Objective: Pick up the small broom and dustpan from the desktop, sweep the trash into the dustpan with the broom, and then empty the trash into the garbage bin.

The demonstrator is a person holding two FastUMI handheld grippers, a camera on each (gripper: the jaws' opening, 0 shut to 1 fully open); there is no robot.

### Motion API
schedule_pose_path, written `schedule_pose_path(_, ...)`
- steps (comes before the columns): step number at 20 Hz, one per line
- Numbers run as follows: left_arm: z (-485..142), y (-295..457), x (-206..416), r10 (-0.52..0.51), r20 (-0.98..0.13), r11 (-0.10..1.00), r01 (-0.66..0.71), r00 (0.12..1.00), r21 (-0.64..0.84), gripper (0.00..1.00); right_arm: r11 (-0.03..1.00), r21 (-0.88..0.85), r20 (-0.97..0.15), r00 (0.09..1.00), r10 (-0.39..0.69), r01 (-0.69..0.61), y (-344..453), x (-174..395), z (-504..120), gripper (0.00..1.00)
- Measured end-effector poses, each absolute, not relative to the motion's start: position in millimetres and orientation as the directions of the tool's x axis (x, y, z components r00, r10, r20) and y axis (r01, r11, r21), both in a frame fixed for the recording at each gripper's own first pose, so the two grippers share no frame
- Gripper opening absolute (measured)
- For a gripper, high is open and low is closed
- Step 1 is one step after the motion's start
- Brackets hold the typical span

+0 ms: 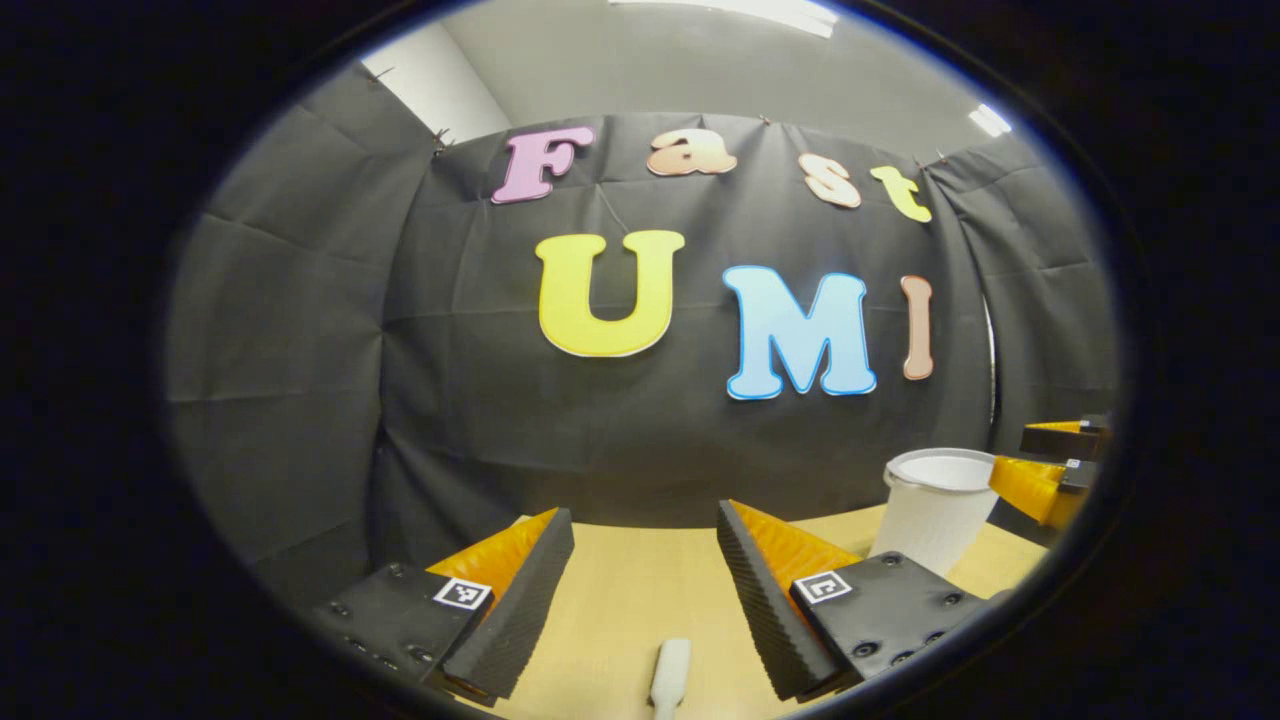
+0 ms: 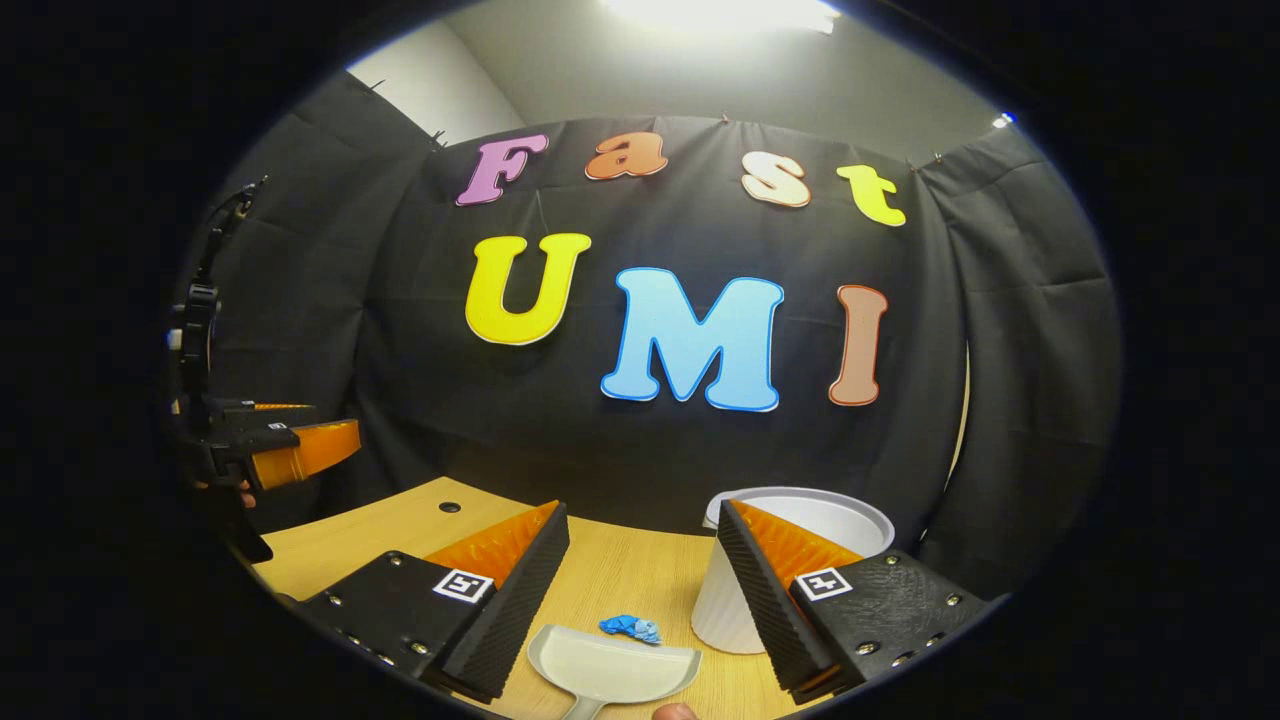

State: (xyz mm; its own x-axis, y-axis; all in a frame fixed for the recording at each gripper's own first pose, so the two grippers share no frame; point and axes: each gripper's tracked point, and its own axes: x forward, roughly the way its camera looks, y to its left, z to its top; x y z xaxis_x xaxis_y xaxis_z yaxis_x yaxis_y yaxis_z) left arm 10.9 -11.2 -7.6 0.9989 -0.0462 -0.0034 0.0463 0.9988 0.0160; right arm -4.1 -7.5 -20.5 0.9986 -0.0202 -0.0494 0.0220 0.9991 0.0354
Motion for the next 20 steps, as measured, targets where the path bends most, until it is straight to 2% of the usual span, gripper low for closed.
schedule_pose_path(5,-28.4,-19.2,9.9,-0.079,-0.041,0.996,0.081,0.996,0.049,0.94,0.998,0.065,-0.117,0.993,-0.001,0.009,2.7,-9.4,-43.1,0.94)
schedule_pose_path(10,-83.8,-29.3,10.3,-0.123,-0.174,0.989,0.134,0.977,0.055,0.96,0.995,0.101,-0.249,0.968,0.034,-0.009,16.7,-17.6,-85.8,0.94)
schedule_pose_path(11,-94.8,-31.1,9.3,-0.135,-0.204,0.988,0.148,0.970,0.050,0.94,0.994,0.105,-0.272,0.962,0.034,-0.005,17.7,-19.2,-93.0,0.94)
schedule_pose_path(20,-173.6,-32.7,11.2,-0.188,-0.402,0.976,0.215,0.896,0.023,0.96,0.988,0.142,-0.453,0.891,0.006,0.066,19.9,-31.8,-149.5,0.94)
